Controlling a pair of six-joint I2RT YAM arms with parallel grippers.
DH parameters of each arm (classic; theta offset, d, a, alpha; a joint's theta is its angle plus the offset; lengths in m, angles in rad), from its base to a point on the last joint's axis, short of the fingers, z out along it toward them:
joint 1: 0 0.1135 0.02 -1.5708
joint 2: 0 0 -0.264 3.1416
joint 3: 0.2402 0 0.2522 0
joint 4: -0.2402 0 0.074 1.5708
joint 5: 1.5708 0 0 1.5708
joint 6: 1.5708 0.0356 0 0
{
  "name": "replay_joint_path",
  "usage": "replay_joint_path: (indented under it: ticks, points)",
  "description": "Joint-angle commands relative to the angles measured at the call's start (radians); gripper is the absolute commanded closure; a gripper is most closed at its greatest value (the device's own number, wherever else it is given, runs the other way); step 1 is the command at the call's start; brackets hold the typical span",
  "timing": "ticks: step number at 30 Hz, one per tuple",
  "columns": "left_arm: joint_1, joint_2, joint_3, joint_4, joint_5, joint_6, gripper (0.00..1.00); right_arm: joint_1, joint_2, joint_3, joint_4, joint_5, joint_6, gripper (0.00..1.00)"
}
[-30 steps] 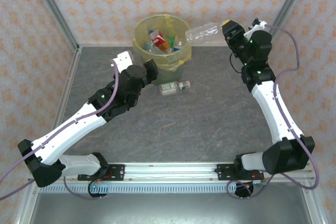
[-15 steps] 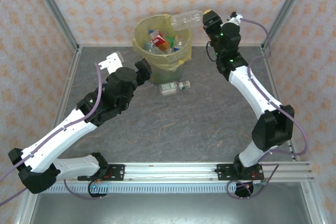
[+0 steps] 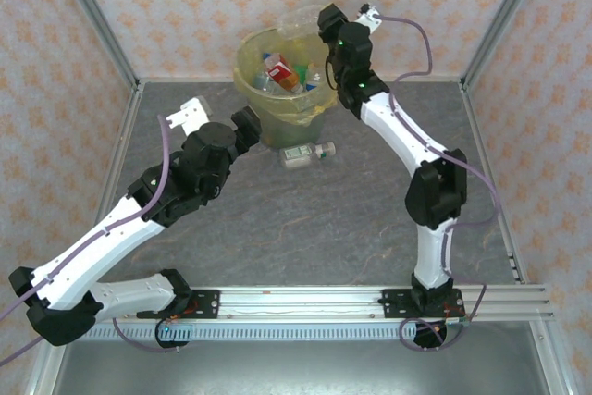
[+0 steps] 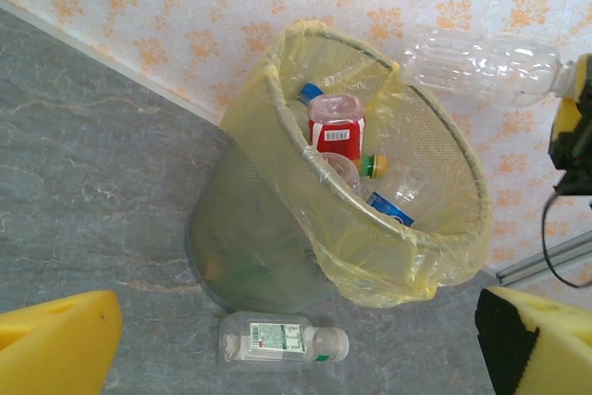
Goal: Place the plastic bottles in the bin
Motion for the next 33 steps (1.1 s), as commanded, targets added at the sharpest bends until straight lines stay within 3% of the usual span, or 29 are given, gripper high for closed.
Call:
replay_joint_path:
  ticks: [1,4,7,11,22,27,33]
  points:
    - [0.008,-0.017,-0.002,-0.043,-0.023,-0.014,0.01,0.014,0.033,0.080,-0.066,0.043,-0.080,0.66]
    - [0.008,-0.017,-0.001,-0.042,-0.025,-0.006,0.01,0.020,0.040,0.080,-0.075,0.044,-0.096,0.61]
    - [0.008,-0.015,-0.009,-0.033,-0.033,0.011,0.01,0.025,0.032,0.081,-0.099,0.045,-0.113,0.42]
    - [0.008,-0.008,-0.018,-0.014,-0.033,0.029,0.01,0.026,0.005,0.086,-0.139,0.021,-0.138,0.33]
    - [0.009,0.058,0.016,0.024,0.007,0.084,0.01,0.023,-0.138,-0.009,-0.174,-0.040,-0.185,0.29]
    - [0.010,0.072,0.035,0.025,0.018,0.094,0.01,-0.018,-0.171,-0.041,-0.182,-0.213,-0.147,0.31]
    - [0.009,0.083,0.039,0.028,0.029,0.102,0.01,-0.065,-0.032,0.191,-0.377,-0.413,-0.125,0.32]
